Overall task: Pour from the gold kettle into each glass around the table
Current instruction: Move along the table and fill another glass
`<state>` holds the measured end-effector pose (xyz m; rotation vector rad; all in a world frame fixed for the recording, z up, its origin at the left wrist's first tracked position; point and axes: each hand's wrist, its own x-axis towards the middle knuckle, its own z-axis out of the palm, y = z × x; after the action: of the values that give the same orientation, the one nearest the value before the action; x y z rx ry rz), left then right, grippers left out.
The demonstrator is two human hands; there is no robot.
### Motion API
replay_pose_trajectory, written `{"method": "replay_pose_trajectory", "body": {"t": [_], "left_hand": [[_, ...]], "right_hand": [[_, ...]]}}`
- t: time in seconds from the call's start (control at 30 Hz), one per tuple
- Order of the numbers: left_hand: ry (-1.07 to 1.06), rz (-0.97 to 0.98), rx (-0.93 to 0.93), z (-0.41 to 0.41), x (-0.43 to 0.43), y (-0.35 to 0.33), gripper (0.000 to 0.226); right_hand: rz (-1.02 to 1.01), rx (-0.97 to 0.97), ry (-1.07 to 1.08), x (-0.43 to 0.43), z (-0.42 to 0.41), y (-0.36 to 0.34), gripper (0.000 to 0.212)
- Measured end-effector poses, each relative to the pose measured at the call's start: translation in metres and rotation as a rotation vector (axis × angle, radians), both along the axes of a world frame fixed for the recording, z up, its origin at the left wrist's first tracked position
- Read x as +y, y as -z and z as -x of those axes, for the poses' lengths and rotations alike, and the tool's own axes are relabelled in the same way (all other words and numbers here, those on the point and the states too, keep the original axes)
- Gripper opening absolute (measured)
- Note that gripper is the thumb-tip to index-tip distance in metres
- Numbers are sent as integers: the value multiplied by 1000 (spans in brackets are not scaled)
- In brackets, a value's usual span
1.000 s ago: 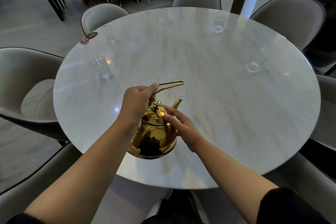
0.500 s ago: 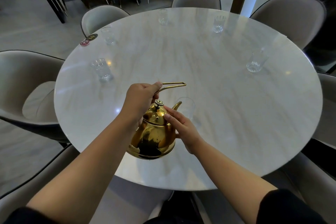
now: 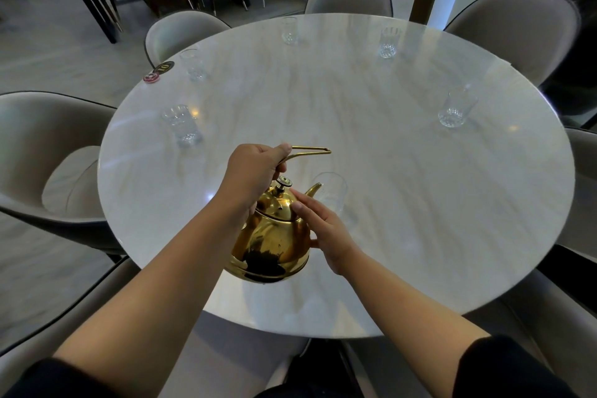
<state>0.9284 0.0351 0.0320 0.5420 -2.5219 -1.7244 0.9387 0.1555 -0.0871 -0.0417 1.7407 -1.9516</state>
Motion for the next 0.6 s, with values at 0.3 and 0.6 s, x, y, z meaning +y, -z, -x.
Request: {"method": "replay_pose_trajectory", "body": {"t": [0.3, 0.6], "left_hand": [[14, 12, -21, 5, 3, -1, 42], [40, 33, -39, 7, 5, -3, 41]], "right_hand": [[15, -34, 8, 0, 1, 4, 34], [27, -49, 15, 1, 2, 3, 36]]}}
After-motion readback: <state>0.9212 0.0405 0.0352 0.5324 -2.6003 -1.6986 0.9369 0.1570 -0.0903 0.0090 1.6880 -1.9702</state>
